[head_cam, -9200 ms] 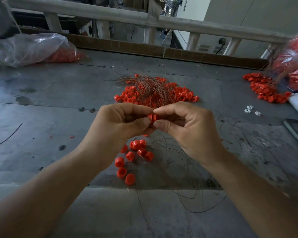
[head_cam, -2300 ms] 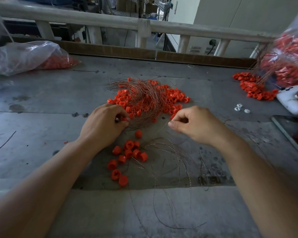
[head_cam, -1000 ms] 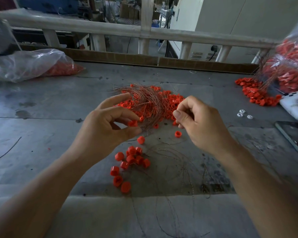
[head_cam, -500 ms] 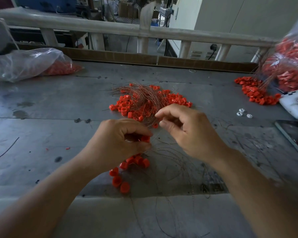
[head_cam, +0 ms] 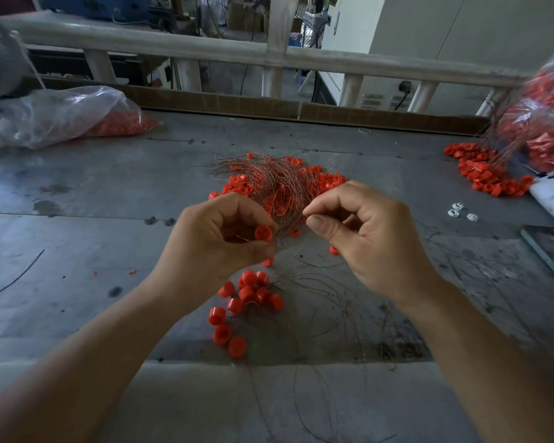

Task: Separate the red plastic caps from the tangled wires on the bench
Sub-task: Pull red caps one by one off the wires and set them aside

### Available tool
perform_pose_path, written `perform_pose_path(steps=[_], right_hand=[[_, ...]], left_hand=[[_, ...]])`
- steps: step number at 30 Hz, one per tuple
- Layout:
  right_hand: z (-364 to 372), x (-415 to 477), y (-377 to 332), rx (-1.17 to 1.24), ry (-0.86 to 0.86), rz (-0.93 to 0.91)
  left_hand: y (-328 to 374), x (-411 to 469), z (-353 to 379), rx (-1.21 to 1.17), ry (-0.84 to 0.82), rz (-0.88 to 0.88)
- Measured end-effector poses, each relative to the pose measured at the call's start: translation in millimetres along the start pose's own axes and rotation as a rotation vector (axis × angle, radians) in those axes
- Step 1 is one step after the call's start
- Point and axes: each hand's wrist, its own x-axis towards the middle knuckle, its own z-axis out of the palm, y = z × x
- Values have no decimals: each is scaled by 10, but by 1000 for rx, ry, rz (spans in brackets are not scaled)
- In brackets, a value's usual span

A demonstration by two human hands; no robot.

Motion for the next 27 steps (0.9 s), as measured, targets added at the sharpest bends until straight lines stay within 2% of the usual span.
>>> perform_pose_path(steps=[11,27], right_hand=[[49,-33,-12,-46,-60,-15],[47,-44,-28,-136,-80,-20]], left_hand=[[36,-23,25,-39,-43,-25],[38,-41,5,-229,-99,-51]])
